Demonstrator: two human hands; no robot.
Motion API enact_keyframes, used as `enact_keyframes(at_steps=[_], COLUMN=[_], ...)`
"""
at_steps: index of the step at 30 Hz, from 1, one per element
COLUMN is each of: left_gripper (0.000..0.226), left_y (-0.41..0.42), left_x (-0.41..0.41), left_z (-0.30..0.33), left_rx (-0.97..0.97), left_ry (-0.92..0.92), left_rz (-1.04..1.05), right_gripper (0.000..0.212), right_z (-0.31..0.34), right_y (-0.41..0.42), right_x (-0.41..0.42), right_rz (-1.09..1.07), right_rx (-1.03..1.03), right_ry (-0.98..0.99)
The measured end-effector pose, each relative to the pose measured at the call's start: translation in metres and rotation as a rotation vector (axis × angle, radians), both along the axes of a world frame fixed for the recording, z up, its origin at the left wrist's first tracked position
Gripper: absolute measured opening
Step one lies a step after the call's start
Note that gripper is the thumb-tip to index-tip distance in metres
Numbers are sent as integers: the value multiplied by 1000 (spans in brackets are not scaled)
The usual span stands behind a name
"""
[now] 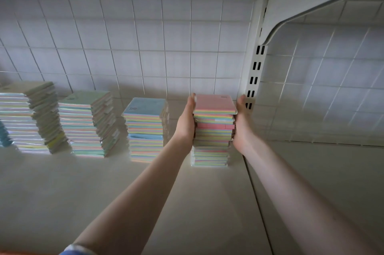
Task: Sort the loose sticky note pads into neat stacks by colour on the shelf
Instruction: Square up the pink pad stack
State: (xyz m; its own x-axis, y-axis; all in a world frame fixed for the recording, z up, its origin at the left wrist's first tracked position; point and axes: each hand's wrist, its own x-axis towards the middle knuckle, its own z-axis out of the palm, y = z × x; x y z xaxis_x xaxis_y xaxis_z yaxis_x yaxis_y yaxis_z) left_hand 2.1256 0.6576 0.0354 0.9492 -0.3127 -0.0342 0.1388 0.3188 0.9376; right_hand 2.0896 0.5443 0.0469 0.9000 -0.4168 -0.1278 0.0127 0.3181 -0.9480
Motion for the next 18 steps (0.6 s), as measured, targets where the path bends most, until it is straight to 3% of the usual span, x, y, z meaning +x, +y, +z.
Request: enact_keyframes(at_steps=[4,10,13,18], left_gripper=[48,54,41,44], left_y=[2,0,0,1], left_x=[-1,2,1,1], left_z=[-1,-2,-2,-3], left_rx=[62,-48,-91,-85], left_ry=[1,4,18,20], left_rz=[14,24,22,6], right_gripper=[63,72,60,54], right_z=[-5,-11,-8,-8], right_y=[-3,-13,-11,-11], right_x=[4,10,11,13], right_rz=[48,52,84,145], right_rx=[-25,43,15,-61], right_ry=[8,-60,-32,0])
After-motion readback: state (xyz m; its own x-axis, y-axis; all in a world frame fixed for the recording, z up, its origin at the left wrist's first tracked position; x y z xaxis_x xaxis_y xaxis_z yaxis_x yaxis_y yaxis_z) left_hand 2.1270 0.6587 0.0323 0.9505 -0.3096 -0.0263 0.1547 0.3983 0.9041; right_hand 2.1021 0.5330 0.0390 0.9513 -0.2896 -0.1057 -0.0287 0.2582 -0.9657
